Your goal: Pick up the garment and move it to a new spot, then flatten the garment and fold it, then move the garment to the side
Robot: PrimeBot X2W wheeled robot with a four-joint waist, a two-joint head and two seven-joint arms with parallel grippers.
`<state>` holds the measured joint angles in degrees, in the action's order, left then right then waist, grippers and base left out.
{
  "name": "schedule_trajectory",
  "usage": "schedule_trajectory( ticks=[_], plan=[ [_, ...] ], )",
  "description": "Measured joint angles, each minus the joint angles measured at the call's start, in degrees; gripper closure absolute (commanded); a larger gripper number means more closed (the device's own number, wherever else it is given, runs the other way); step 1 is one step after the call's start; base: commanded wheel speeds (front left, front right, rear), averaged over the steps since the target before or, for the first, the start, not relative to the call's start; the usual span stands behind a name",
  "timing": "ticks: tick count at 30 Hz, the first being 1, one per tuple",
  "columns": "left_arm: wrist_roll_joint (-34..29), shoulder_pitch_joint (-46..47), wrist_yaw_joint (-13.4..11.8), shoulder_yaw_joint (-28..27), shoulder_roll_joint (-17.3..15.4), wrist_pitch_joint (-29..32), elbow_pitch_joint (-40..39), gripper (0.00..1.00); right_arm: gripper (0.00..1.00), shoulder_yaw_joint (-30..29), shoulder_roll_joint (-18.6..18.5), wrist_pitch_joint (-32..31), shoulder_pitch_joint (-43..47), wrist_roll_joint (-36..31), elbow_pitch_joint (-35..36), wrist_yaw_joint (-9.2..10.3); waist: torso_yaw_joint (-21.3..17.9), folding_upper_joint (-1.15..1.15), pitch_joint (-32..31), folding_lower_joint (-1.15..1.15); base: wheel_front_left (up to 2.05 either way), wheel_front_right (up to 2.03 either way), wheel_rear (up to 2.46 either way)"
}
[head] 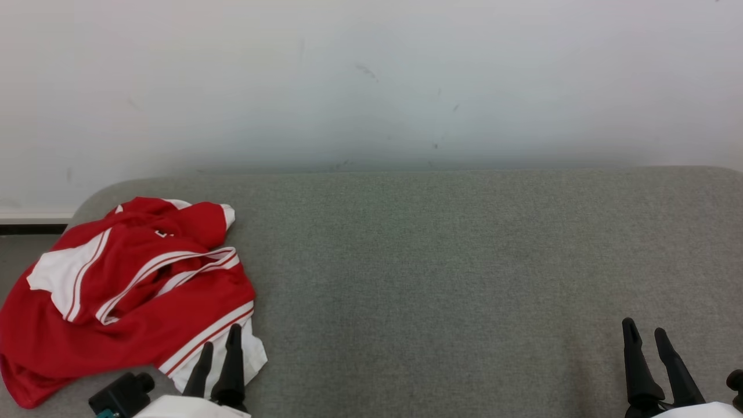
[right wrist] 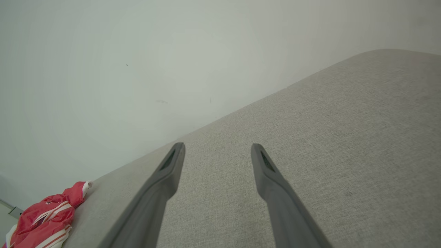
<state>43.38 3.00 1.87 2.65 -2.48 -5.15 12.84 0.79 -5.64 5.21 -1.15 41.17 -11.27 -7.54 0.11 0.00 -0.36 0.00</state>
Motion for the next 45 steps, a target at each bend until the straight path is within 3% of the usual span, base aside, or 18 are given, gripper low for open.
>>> schedule_trajectory(
  ticks=[26, 45],
  plan=[
    [-18.37, -0.88, -2.01, 3.23, -1.02, -4.05, -1.11, 0.0, 0.0, 1.67, -0.51, 3.96, 1.04, -16.66, 0.44, -0.01, -0.01, 0.0, -0.41, 0.0, 0.0, 0.0, 0.0],
    [-28.27, -1.36, -3.54, 5.04, -1.49, -6.61, -1.67, 0.0, 0.0, 1.85, -0.64, 6.53, 1.55, -23.26, 0.23, 0.0, 0.02, 0.0, -0.53, 0.0, 0.0, 0.0, 0.0]
  ],
)
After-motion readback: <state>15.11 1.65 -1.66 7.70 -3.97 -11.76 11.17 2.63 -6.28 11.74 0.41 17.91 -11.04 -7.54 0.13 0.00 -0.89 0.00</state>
